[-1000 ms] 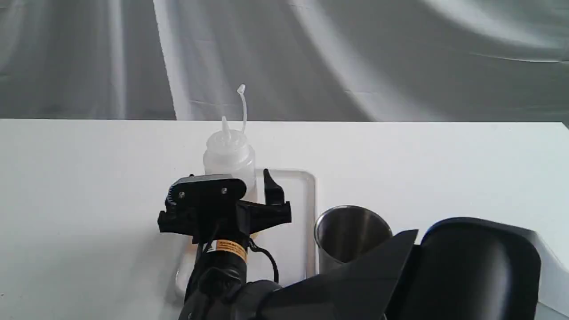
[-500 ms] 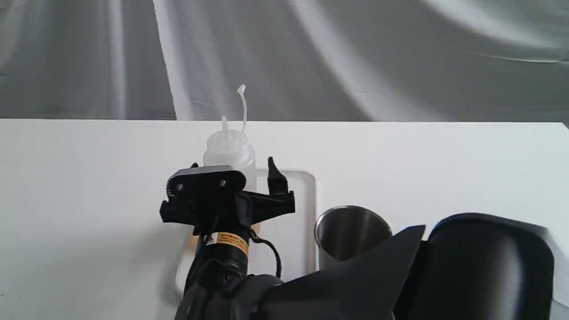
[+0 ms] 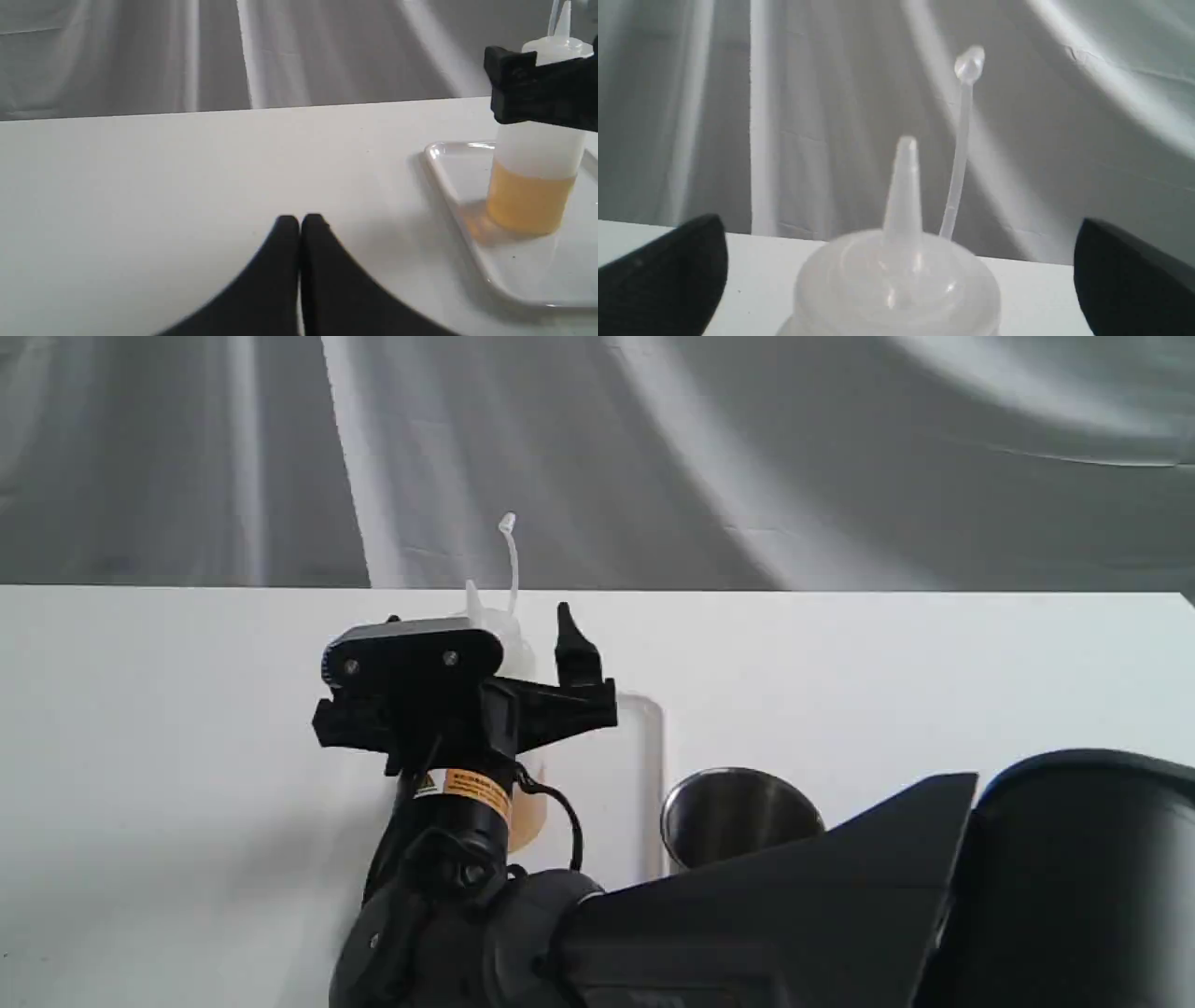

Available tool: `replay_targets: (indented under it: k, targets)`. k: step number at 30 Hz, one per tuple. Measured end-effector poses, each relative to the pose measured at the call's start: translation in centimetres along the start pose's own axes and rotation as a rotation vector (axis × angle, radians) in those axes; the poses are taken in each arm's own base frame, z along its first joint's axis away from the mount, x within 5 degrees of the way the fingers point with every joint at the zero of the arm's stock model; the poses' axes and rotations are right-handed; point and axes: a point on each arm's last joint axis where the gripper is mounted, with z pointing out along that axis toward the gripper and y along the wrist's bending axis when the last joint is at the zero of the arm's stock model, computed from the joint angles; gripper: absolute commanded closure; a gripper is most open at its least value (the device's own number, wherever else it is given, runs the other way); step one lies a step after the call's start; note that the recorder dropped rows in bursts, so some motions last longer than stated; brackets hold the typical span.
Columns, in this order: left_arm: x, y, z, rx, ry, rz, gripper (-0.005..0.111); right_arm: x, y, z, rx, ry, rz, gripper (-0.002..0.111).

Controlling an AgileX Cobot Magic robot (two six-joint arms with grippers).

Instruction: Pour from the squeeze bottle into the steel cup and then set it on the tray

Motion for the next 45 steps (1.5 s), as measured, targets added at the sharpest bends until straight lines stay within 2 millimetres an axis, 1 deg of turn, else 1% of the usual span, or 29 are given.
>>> replay_targets:
  k: [8, 15, 17, 20, 24, 26, 28, 29, 30, 34, 35, 36, 37, 40, 45]
  targets:
    - [0.0, 0.0, 0.0, 0.0, 0.0, 0.0, 0.107, -2.8, -0.2, -0.5, 0.007, -0.02, -0.02, 0.003]
    - [0.0, 0.0, 0.0, 0.0, 0.0, 0.0, 0.107, -6.5, -0.9, -0.8, 0.018, -0.055, 0.012, 0.003]
    - [0.0, 0.0, 0.0, 0.0, 0.0, 0.0, 0.107, -7.7, -1.1, -1.1, 0.017, -0.065, 0.015, 0.003]
    - [0.0, 0.0, 0.0, 0.0, 0.0, 0.0, 0.107, -10.0, -1.5, -1.6, 0.016, -0.087, 0.008, 0.003]
    - [0.0, 0.0, 0.0, 0.0, 0.0, 0.0, 0.107, -13.6, -2.3, -2.7, 0.015, -0.122, -0.01, 0.007]
    - [0.0, 0.0, 0.0, 0.0, 0.0, 0.0, 0.107, -15.1, -2.9, -3.2, 0.022, -0.127, -0.014, 0.014]
    - [0.0, 0.0, 0.0, 0.0, 0.0, 0.0, 0.107, -16.7, -3.5, -3.7, 0.028, -0.132, -0.009, 0.028]
    - [0.0, 0.0, 0.0, 0.0, 0.0, 0.0, 0.107, -17.2, -3.7, -3.9, 0.029, -0.133, -0.005, 0.035]
    - [0.0, 0.0, 0.0, 0.0, 0.0, 0.0, 0.107, -18.1, -4.2, -4.1, 0.033, -0.137, 0.003, 0.044]
    - [0.0, 0.0, 0.0, 0.0, 0.0, 0.0, 0.107, -20.6, -5.6, -5.3, 0.046, -0.107, 0.083, 0.086]
    - [0.0, 0.0, 0.0, 0.0, 0.0, 0.0, 0.107, -21.0, -5.9, -5.6, 0.047, -0.099, 0.097, 0.092]
    - [0.0, 0.0, 0.0, 0.0, 0.0, 0.0, 0.107, -21.7, -6.4, -5.9, 0.054, -0.081, 0.122, 0.102]
    - [0.0, 0.0, 0.0, 0.0, 0.0, 0.0, 0.107, -22.1, -6.7, -6.3, 0.053, -0.068, 0.134, 0.108]
    - [0.0, 0.0, 0.0, 0.0, 0.0, 0.0, 0.107, -23.6, -7.9, -7.2, 0.056, -0.026, 0.115, 0.108]
    - [0.0, 0.0, 0.0, 0.0, 0.0, 0.0, 0.107, -25.8, -9.9, -8.6, 0.045, 0.041, -0.054, 0.108]
